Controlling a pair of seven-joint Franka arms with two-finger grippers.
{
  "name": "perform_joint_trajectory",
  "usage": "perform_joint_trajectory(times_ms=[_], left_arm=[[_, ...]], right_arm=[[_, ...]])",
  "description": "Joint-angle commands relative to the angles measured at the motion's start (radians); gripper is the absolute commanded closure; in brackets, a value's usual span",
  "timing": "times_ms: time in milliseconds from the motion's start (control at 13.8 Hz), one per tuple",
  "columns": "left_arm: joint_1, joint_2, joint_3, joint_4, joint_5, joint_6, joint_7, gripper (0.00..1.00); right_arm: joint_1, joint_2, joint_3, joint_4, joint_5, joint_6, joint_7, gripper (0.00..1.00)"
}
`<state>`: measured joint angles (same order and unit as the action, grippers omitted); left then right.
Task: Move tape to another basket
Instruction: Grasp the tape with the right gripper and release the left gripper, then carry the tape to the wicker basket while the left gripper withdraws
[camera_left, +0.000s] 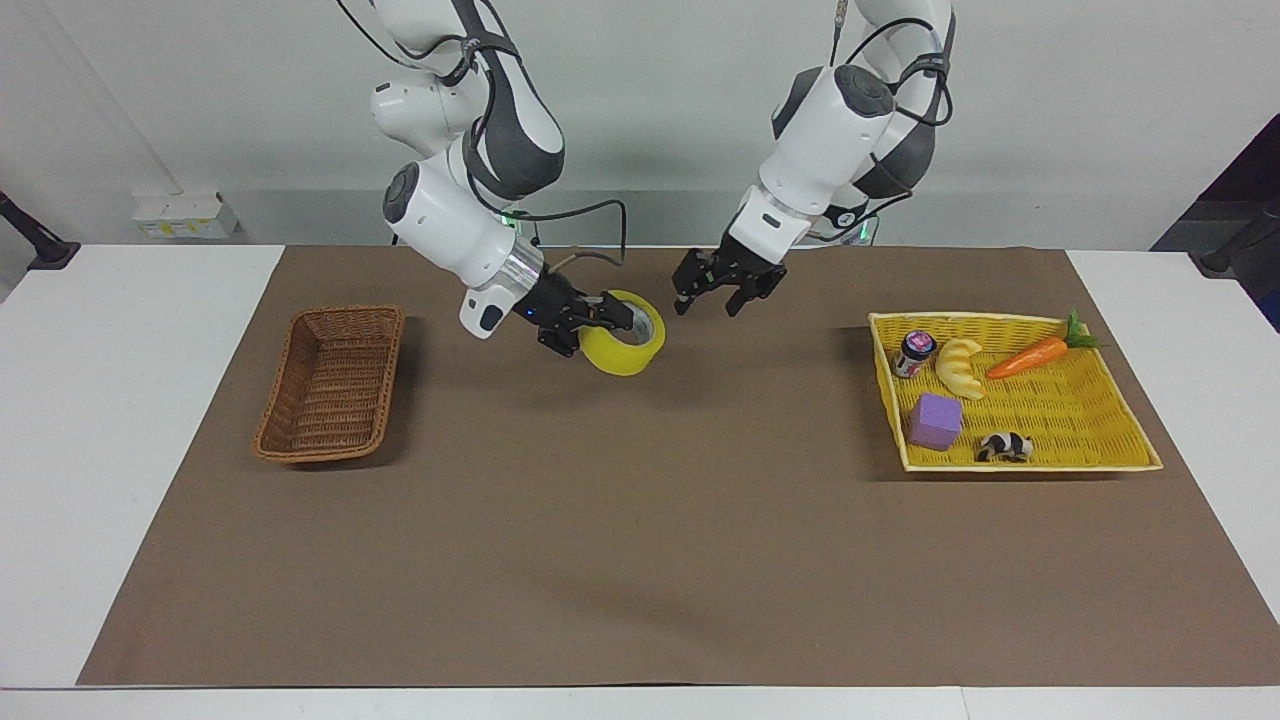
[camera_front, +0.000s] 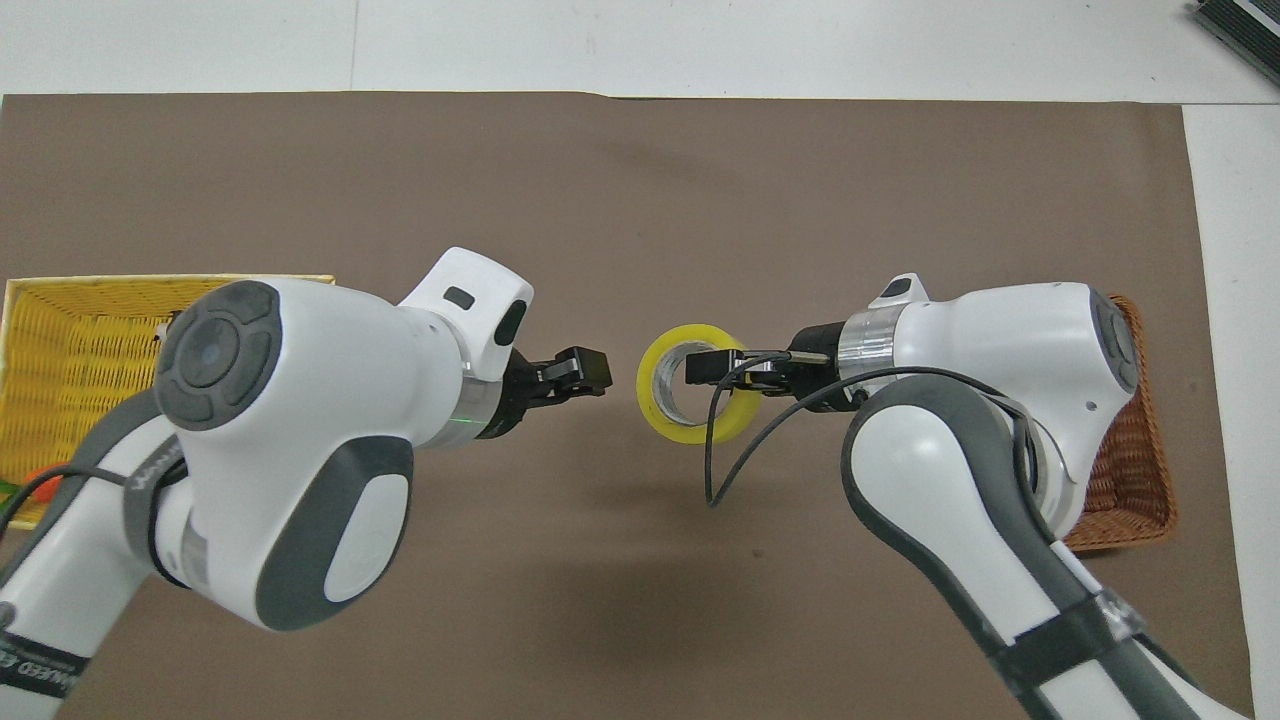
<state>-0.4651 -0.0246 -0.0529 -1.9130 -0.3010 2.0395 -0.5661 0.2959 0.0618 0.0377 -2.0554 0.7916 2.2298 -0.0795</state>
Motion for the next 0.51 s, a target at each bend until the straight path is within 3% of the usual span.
perform_joint_trajectory(times_ms=[0, 217, 434], left_arm=[[0.078, -0.026, -0.007, -0.023, 0.115, -0.071, 0.115, 0.02], [0.199, -0.04, -0.007, -0.023, 0.232, -0.14, 0.372, 0.0], [0.339, -0.061, -0.005, -0.005, 0.235, -0.142, 0.68, 0.0]], right_arm=[[-0.027, 0.009, -0.002, 0.03, -0.093, -0.047, 0.046, 1.0], [-0.089, 0.012, -0.002, 0.104, -0.219, -0.171, 0.084, 1.0], [-0.127, 0.009, -0.006, 0.182, -0.371, -0.269, 0.168, 1.0]])
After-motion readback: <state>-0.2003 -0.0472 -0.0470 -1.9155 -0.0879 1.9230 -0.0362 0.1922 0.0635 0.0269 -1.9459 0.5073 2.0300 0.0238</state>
